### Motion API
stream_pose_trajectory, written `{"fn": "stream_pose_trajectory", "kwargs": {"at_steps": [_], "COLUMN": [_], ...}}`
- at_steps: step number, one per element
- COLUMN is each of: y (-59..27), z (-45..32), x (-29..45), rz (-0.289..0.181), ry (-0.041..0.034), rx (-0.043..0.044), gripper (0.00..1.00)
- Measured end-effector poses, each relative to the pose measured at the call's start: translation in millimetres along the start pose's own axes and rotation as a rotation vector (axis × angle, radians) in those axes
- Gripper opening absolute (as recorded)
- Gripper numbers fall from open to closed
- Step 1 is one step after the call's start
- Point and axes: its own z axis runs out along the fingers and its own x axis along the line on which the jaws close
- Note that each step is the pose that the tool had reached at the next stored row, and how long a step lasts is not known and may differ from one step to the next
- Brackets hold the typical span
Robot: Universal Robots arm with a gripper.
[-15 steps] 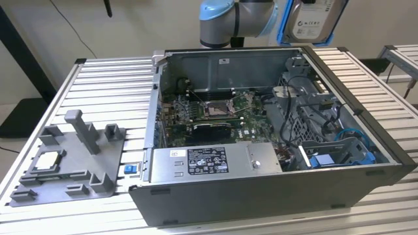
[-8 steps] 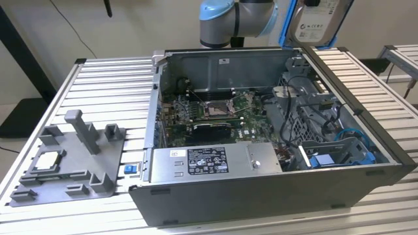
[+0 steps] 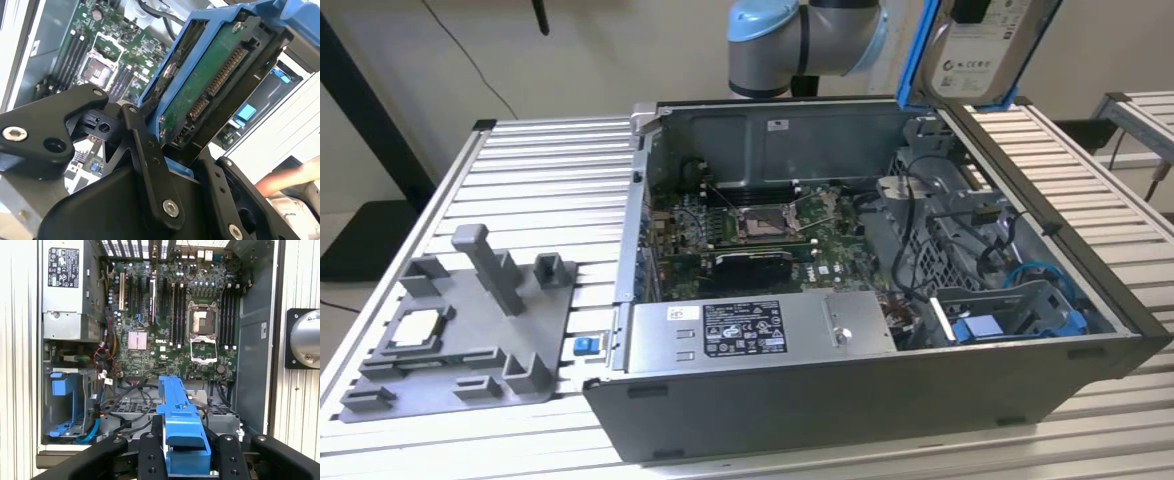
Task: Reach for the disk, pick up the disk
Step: 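Pick up the disk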
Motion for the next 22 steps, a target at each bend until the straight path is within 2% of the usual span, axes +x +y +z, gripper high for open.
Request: {"fn": "stream_pose_trajectory", "kwargs": {"at_steps": [22], "y": [-9.2], "z": [-1.0], "x": [66.7], "rz": [0.0], "ry": [-0.0001], "rx": [-0.0037], "gripper": [0.0]}}
